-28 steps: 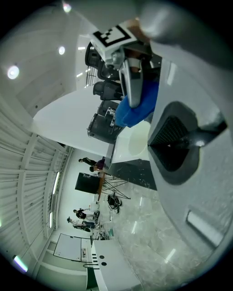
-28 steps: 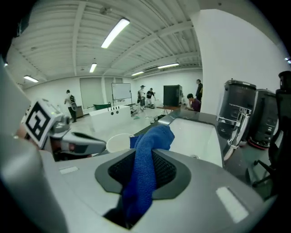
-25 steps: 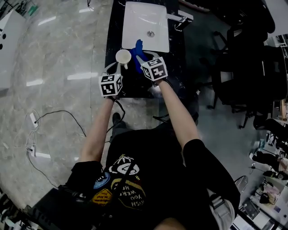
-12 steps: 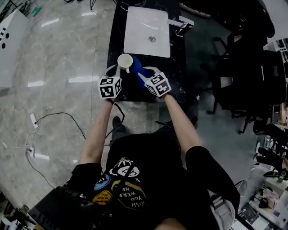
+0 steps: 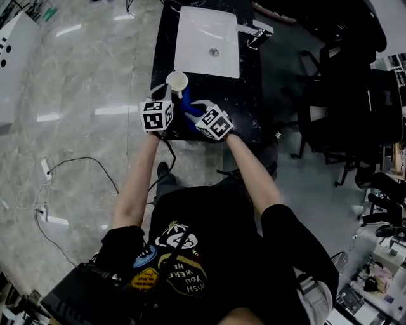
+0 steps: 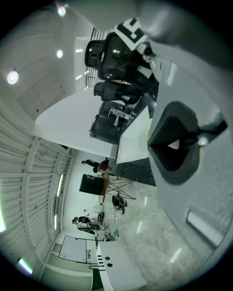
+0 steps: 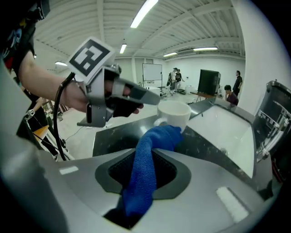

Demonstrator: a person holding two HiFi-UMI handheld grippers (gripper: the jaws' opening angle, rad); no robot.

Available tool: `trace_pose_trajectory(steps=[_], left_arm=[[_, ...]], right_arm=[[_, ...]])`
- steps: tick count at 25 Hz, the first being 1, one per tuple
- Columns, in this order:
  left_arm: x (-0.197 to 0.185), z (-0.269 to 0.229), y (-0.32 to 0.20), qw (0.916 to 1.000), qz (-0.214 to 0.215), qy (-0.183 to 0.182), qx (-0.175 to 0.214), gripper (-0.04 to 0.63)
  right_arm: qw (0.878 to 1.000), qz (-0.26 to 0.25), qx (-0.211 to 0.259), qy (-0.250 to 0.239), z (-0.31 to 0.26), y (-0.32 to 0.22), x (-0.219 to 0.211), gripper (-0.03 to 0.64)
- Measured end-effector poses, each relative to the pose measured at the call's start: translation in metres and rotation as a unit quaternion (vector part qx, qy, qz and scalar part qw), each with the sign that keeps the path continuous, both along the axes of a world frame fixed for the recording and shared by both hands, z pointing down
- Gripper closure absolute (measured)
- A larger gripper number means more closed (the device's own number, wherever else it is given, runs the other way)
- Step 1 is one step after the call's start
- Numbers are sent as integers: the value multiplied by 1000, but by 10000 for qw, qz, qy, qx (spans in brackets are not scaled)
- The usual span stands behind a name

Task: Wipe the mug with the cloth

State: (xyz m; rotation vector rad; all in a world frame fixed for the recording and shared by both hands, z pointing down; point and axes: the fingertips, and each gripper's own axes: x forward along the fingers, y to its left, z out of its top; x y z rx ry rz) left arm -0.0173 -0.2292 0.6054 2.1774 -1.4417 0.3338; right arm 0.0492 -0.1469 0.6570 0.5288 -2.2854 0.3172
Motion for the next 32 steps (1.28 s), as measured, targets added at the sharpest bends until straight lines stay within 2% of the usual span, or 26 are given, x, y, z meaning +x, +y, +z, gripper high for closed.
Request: trace_pose_trajectory(steps=[2,4,7,9,11,14,16,18,20,22,24,25,26,28,30,32], left_arm=[[0,0,0,10000,-25,10,1,592],[0,1,1,10000,-39,49,-5,592],[0,1,1,10000,-50,59,-21,592],[-1,0,1,9999,-64,71,-34,592],[0,0,0,9998,-100,167,-65,592],[0,1,1,9994,-136,285,-159,592],[0,1,1,9995,-93,257,-160,592],[0,1,1,9997,-29,209,-135,592],[0,1,0,9997,-3,206,-138,592],[0,0,0,9996,-16,226,-142,592],[0,0,0,9996,-39,257,-123,592],[0,0,0,9995,-49,277,-108,592],[-1,0,0,9995,-60,302,-100,592],[-1,1,1,9992,-79,362,-115,592],[0,2,2,9991,-72,390,-142,592],[0,2,3,9992,-49,375,-158,592]], right_arm=[[9996,262,-125,39,11,5,15,522],[9966,818,-62,-63,4,-10,32,522],[9844,1681,466,-233,-31,-63,47,522],[9781,1948,690,-265,-47,-94,44,522],[9831,1723,607,-112,-41,-104,30,522],[9973,532,379,343,-12,-60,6,522],[9972,-405,257,577,4,-14,-1,522],[9933,-829,260,762,9,10,4,522],[9971,-468,180,581,2,0,16,522],[9988,316,157,352,-10,-31,33,522],[9913,1225,316,356,-23,-70,50,522],[9862,1556,389,405,-28,-86,52,522],[9837,1675,434,488,-29,-95,48,522],[9881,1244,490,765,-21,-93,28,522],[9919,420,606,1036,-12,-70,8,522],[9913,-391,615,1100,-8,-37,-4,522]])
